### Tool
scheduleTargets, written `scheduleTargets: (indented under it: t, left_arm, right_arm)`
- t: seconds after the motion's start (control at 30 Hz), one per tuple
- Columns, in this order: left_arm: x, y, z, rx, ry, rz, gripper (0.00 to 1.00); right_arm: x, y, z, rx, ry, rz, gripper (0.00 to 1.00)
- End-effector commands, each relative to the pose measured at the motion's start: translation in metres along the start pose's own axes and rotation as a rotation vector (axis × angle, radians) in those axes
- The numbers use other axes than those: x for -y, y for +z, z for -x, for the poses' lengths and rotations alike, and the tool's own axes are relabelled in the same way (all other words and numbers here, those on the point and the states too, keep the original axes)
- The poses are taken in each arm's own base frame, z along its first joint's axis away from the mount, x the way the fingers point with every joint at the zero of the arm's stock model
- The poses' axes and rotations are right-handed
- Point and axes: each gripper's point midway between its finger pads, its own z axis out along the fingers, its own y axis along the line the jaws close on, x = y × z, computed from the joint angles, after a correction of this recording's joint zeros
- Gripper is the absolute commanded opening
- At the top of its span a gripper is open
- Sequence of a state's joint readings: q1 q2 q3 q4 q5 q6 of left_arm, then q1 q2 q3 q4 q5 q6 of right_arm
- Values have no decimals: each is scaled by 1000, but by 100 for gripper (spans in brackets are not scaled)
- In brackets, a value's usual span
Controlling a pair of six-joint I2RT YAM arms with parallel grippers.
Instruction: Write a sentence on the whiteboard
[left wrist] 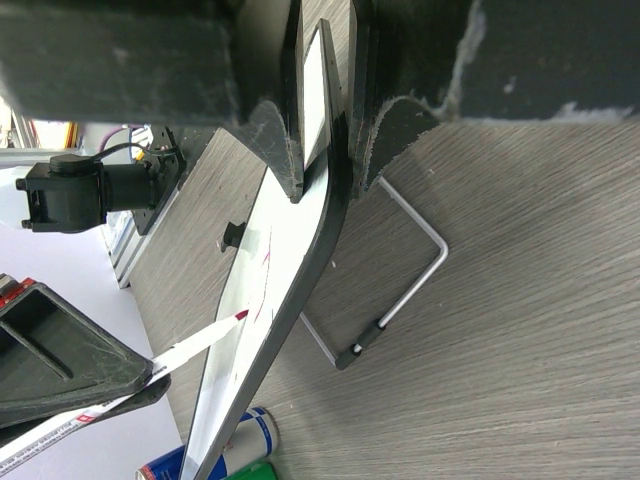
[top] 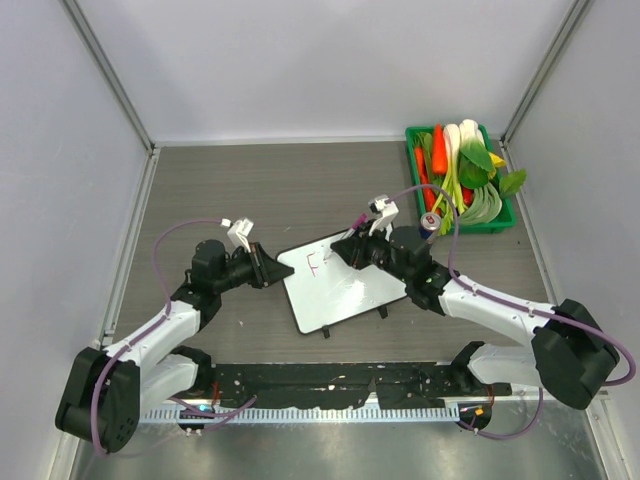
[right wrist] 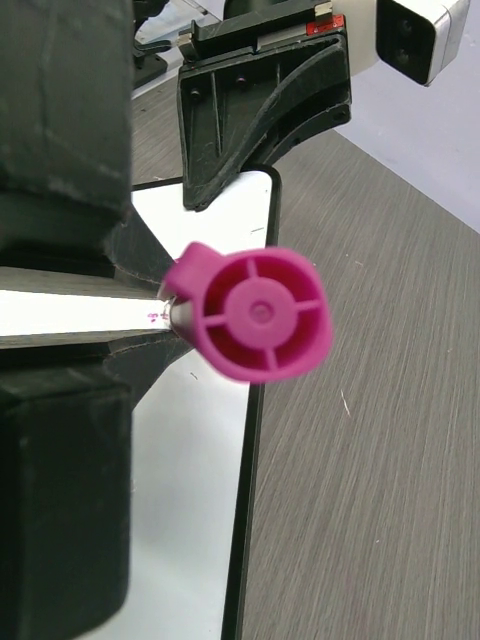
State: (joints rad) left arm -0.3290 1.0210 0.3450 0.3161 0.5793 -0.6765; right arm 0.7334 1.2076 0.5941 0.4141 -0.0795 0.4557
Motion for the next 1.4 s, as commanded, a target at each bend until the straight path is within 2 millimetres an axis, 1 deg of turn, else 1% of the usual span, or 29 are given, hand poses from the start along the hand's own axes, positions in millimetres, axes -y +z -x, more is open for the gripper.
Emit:
scheduleTargets:
  t: [0.0, 0.13, 0.33, 0.63, 0.77, 0.93, 1.17, 1.37]
  left_arm:
    - [-35, -1, -9, -6, 69, 131, 0]
    - [-35, -1, -9, -6, 68, 133, 0]
    - [-36, -1, -10, -10, 67, 132, 0]
    - [-35, -1, -10, -10, 67, 130, 0]
    - [-35, -1, -9, -7, 69, 130, 0]
    - [-34, -1, -10, -8, 69, 129, 0]
    - [-35, -1, -9, -6, 70, 129, 0]
    - [-34, -1, -10, -7, 70, 128, 0]
  right_arm:
    - [-5, 6, 2, 9, 4, 18, 1]
    - [-9, 6, 1, -3, 3, 42, 1]
    - [-4, 2, -13, -46, 0, 31, 1]
    - [-3, -3, -23, -71, 4, 34, 1]
    - [3, -5, -26, -76, -1, 9, 1]
    - [9, -8, -20, -51, -7, -28, 1]
    - [11, -6, -11, -23, -3, -57, 1]
    - [8, -1, 2, 2, -16, -59, 2]
